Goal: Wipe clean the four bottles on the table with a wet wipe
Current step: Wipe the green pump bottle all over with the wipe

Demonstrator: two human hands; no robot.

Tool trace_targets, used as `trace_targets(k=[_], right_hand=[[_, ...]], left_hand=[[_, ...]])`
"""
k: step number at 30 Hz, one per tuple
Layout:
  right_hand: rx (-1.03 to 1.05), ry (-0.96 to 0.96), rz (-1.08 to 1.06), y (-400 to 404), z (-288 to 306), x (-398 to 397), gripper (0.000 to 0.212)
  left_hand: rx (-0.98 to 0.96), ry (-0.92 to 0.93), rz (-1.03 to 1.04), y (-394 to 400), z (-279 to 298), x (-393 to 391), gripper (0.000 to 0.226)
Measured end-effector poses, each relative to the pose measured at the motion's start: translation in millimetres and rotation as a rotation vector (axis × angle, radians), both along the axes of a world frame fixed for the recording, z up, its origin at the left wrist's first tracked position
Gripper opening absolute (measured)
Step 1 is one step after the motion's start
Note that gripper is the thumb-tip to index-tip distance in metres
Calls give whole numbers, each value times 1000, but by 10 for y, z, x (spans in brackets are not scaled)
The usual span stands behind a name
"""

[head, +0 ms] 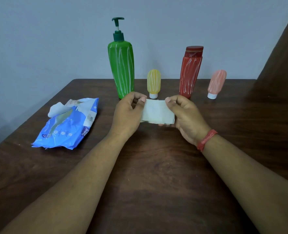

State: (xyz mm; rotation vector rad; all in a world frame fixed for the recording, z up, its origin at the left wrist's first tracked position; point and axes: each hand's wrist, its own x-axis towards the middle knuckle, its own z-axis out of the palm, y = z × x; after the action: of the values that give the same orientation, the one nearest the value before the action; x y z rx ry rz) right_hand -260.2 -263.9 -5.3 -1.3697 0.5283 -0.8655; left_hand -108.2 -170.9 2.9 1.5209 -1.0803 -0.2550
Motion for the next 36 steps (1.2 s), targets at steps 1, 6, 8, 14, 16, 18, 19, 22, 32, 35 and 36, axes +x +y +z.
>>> trace_targets(k=[1, 6, 8, 14, 16, 18, 19, 22, 32, 35, 36], right_hand=[[54, -15, 47, 22, -4, 5, 20], [-17, 71, 101, 19, 1, -1, 21], [-106, 139, 139, -10, 23, -32, 22], [-215, 249, 136, -43, 52, -46, 10], [-112, 156, 50, -84, 30, -56, 8], [41, 45, 16, -137, 2, -59, 11], [99, 11, 9, -160, -16, -57, 14], [182, -35, -22, -219, -61, -42, 18], [229, -102, -76, -258, -97, 3, 15], [217, -76, -79, -258, -108, 11, 14], [208, -67, -79, -258, -109, 12, 14]], left_hand=[[-14, 19, -21, 1, 1, -19, 12], [-10, 39, -113, 17, 12, -47, 12], [-17, -109, -111, 31, 24, -8, 14], [-118, -334, -42, 52, 67, 92, 17], [-107, -188, 112, 9, 39, 193, 20], [-28, 17, 209, -42, -17, 335, 28], [20, 107, 233, -68, -56, 408, 33], [132, 218, 294, -184, -123, 583, 51], [259, 195, 248, -706, -15, 1139, 91], [184, 245, 183, -766, -60, 1221, 80], [168, 243, 168, -784, -73, 1240, 76]])
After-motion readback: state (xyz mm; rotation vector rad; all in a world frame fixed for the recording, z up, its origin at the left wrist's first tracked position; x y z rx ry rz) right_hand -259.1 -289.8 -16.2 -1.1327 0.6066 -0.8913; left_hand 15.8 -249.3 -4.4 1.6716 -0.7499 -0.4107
